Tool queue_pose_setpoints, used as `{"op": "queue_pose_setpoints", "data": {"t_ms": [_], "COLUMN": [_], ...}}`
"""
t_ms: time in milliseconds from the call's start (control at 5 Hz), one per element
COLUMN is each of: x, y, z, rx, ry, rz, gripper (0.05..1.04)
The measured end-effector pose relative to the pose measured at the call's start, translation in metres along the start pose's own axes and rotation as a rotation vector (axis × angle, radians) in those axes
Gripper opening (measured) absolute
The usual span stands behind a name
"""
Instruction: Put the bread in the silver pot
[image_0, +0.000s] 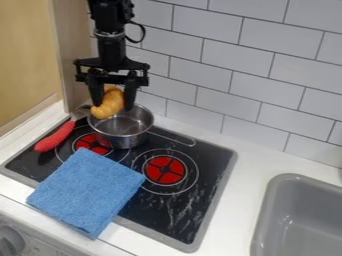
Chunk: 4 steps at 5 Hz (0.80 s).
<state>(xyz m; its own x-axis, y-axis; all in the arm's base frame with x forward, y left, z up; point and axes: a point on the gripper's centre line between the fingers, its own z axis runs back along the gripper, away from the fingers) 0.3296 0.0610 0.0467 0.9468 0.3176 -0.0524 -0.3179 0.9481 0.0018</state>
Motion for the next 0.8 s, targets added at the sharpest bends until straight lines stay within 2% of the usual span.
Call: {"op": "queue_pose_setpoints", "data": {"t_ms": [600, 800], "x": [-0.001, 0.004], "y": [-0.017, -0.018], "z": [-0.022, -0.022], "rx": [0.019, 0.013], "ry": [0.045, 0.012], "rz": [-0.042, -0.036], "gripper": [0.625, 0.625]}}
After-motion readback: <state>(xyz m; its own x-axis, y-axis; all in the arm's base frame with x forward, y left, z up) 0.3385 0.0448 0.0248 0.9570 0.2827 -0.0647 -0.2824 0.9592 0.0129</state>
